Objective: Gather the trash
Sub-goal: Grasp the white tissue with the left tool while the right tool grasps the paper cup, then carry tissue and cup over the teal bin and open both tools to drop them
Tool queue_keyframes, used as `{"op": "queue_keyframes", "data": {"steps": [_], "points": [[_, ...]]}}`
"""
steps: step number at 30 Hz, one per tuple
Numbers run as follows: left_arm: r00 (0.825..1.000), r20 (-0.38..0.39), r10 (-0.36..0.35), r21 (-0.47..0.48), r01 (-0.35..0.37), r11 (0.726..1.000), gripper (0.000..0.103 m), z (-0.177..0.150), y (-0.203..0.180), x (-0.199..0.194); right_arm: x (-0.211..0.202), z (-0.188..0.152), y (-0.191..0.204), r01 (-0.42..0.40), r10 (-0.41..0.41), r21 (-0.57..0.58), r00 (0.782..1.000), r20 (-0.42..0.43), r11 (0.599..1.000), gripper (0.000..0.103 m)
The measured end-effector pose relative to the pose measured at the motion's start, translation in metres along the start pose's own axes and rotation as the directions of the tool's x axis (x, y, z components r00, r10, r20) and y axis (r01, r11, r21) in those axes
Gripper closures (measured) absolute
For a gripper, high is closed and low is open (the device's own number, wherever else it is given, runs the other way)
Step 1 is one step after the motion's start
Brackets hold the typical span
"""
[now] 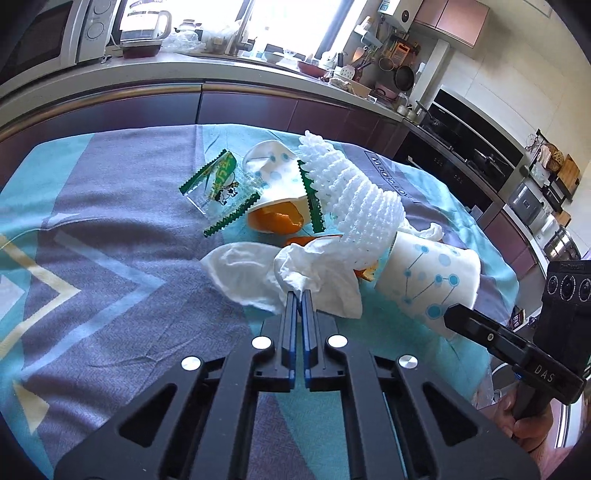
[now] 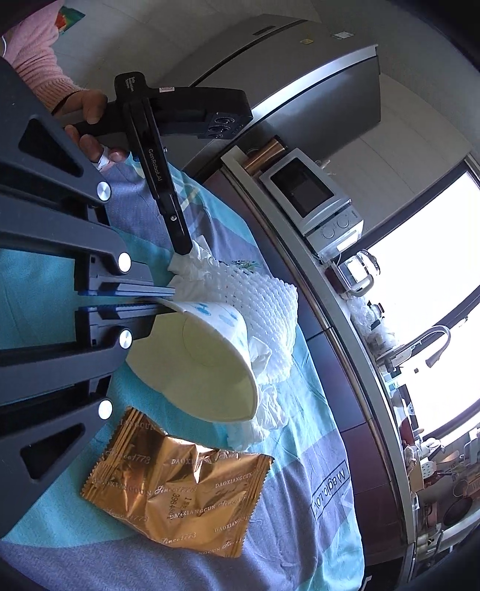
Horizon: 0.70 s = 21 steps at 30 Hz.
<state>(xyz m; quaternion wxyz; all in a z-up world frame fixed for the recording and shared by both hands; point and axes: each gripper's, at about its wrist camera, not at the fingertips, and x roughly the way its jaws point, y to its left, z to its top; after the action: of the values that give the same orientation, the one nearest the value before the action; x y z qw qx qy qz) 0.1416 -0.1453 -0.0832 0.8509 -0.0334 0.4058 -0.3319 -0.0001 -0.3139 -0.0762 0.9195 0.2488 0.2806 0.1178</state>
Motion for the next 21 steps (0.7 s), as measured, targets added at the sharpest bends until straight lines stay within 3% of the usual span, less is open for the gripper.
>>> {"op": "queue_keyframes", "data": {"steps": [21], "points": [[0.987,0.136,0.085,-0.031,-0.081,0.996,0.100,-0.036,0.037,-0.112,0.026,-0.003,0.066,-0.165,0.156,-0.117,0.984,-0.084,0.979,0.101]]}}
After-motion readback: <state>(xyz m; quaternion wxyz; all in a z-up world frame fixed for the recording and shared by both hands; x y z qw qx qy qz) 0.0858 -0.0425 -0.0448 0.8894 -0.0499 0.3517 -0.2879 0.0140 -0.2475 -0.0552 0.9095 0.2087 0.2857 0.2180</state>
